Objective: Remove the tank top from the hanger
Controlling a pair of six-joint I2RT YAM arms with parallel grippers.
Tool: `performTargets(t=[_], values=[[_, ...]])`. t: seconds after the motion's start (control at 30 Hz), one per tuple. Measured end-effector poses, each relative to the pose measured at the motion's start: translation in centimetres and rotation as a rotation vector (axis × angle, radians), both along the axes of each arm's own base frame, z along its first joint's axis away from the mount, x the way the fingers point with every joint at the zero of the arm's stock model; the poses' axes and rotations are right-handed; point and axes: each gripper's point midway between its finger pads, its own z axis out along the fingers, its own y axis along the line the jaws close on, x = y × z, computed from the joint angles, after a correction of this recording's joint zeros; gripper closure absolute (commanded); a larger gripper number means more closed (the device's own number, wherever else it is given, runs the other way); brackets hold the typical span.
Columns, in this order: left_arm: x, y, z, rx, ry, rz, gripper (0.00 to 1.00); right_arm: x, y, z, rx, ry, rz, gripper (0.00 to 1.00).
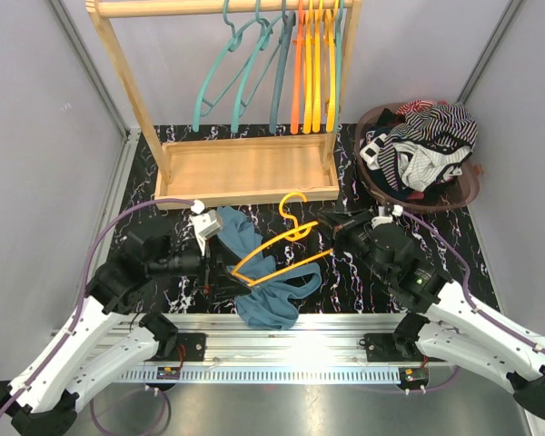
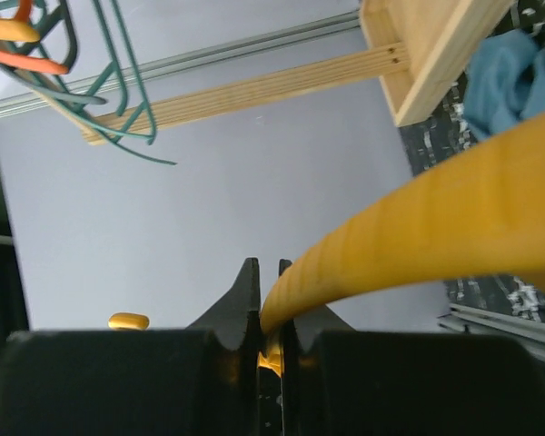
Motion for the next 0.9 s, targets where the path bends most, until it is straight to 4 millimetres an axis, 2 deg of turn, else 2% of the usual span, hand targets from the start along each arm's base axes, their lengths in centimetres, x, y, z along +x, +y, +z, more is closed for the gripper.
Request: performTargets(t=[0.17, 0.23, 0.3, 0.33, 0.37, 0.4, 0.43, 0.53, 0.57, 0.6, 0.63, 0.77, 0.9], values=[[1.2, 0.7, -0.9, 0.075, -0.054, 0.074, 0.01, -0.1, 0.5, 2.2, 0.106, -0.022, 0.016, 1.0], [1.4, 0.8, -1.3, 0.095, -0.059, 0.083, 0.09, 0.0, 0.6, 2.6, 0.125, -0.025, 0.02, 1.0], [1.5, 0.8, -1.8, 0.115, -0.056, 0.082, 0.22, 0.1, 0.7, 2.6, 0.133, -0.023, 0.02, 1.0], [1.5, 0.8, -2.0, 0.123, -0.054, 0.077, 0.43, 0.2, 0.8, 2.7, 0.136, -0.023, 0.021, 1.0], [1.5, 0.7, -2.1, 0.127, -0.051, 0.075, 0.57, 0.2, 1.0, 2.7, 0.139, -0.021, 0.023, 1.0], [1.6, 0.7, -2.2, 0.132, -0.054, 0.075, 0.77, 0.3, 1.2, 2.6, 0.14, -0.019, 0.026, 1.0], [1.7, 0.7, -2.3, 0.138, -0.059, 0.071, 1.0, 0.4, 1.3, 2.5, 0.14, -0.018, 0.027, 0.92], [1.7, 0.8, -2.2, 0.147, -0.078, 0.069, 1.0, 0.9, 1.5, 2.1, 0.139, -0.007, 0.023, 0.7], [1.7, 0.9, -2.2, 0.149, -0.081, 0.072, 1.0, 0.9, 1.6, 2.1, 0.139, -0.004, 0.028, 0.45], [1.6, 1.1, -2.2, 0.151, -0.084, 0.077, 1.0, 0.9, 1.7, 2.1, 0.144, 0.0, 0.031, 0.27], [1.6, 1.3, -2.2, 0.155, -0.086, 0.087, 1.0, 0.9, 1.8, 2.3, 0.141, -0.005, 0.038, 0.01], [1.7, 2.6, -2.4, 0.192, -0.085, 0.158, 1.0, 1.0, 1.8, 3.8, 0.138, -0.028, 0.049, 0.0], [3.4, 5.1, -2.1, 0.285, -0.044, 0.362, 1.0, 1.1, 0.6, 5.9, 0.092, -0.066, 0.025, 0.0]])
